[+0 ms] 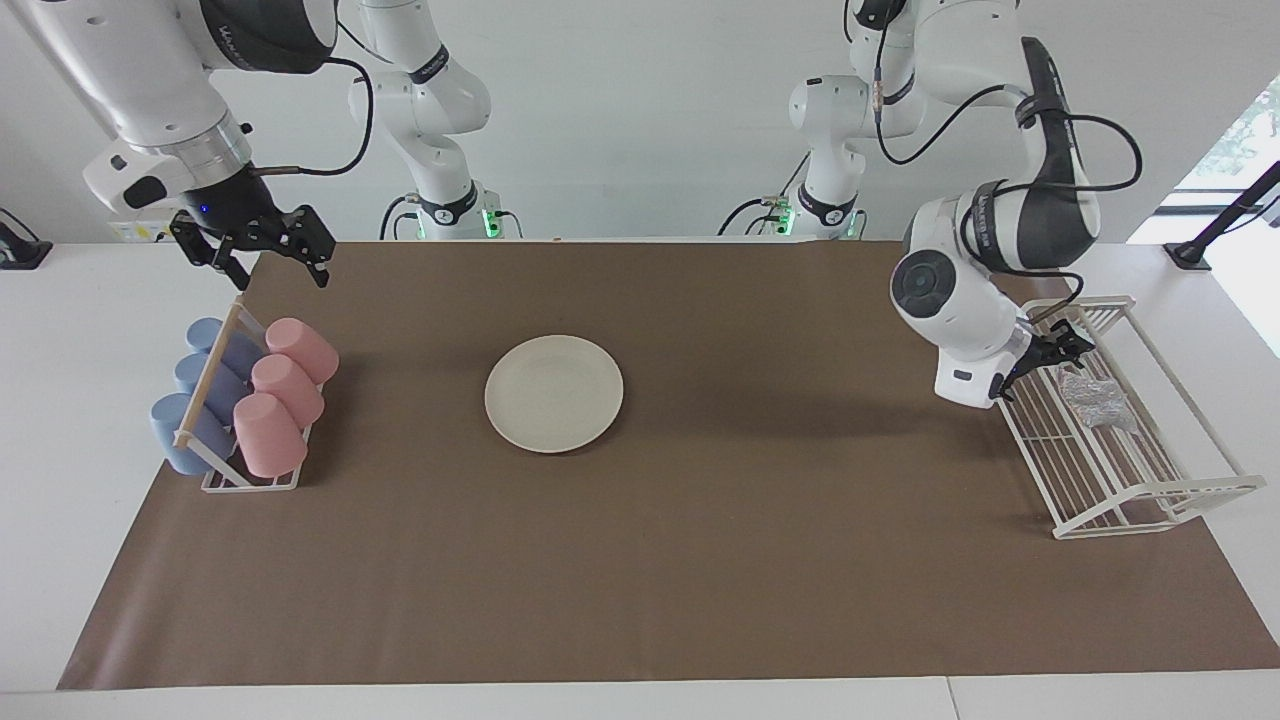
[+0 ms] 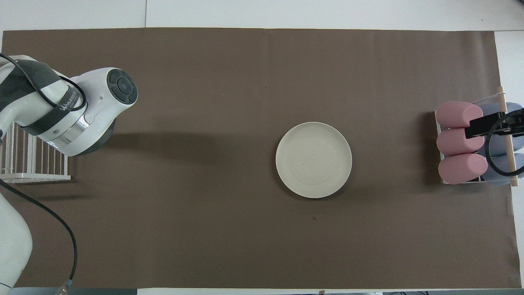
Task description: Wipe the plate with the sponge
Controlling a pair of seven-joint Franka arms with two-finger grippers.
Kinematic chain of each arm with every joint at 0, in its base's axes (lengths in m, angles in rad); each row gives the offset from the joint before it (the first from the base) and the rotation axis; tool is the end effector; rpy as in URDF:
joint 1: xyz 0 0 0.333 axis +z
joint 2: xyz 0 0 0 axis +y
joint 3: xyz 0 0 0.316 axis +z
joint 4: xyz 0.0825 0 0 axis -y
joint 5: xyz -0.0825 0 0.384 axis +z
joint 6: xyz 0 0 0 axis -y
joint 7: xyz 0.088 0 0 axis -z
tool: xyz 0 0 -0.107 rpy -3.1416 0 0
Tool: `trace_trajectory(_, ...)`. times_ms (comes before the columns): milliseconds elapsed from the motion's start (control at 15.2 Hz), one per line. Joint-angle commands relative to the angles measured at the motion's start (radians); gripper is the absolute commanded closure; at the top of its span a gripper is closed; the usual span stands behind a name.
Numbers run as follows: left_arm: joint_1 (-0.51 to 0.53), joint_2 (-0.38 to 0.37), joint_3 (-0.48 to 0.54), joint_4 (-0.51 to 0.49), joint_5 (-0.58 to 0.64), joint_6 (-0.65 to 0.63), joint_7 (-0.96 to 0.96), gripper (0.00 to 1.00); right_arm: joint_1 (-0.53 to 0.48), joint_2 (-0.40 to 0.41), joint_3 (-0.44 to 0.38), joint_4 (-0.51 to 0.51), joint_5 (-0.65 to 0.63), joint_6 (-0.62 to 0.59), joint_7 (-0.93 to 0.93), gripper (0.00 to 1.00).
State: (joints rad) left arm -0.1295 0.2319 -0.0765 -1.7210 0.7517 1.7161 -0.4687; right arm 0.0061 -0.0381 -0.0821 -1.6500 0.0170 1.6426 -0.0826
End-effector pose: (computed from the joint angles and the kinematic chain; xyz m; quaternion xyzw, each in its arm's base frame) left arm 0.6104 -0.0591 0.4528 -0.9314 -0.0266 -0.0116 0.3628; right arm 0.5472 -0.0408 0.6143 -0.9998 -0.0028 -0.0160 0.0088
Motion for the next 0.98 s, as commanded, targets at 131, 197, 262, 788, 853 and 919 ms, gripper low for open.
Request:
trace_trajectory(131, 0.06, -0.127, 0.003, 0.032, -0.36, 0.017, 0.09, 0.0, -0.001, 0.009, -0.002, 0.035, -0.002, -0.019, -0.009, 0.0)
trace_trajectory(197, 0.071, -0.155, 0.003, 0.032, -0.429, 0.014, 0.105, 0.0, 0.002, 0.02, -0.001, 0.05, -0.002, -0.032, -0.005, 0.0)
trace_trajectory(262, 0.085, -0.184, 0.004, 0.029, -0.498, 0.007, 0.131, 0.0, 0.006, 0.026, -0.001, 0.058, -0.003, -0.036, -0.002, 0.0)
trace_trajectory(788, 0.128, -0.303, 0.007, 0.023, -0.758, -0.131, 0.272, 0.0, 0.002, 0.026, -0.001, 0.052, -0.003, -0.03, 0.003, 0.0)
trace_trajectory(853, 0.129, -0.304, 0.007, 0.017, -0.772, -0.128, 0.272, 0.0, 0.0, 0.026, -0.001, 0.052, -0.003, -0.03, 0.003, 0.0)
trace_trajectory(919, 0.129, -0.304, 0.007, 0.014, -0.781, -0.13, 0.271, 0.0, 0.0, 0.026, -0.001, 0.05, -0.003, -0.032, 0.003, 0.0)
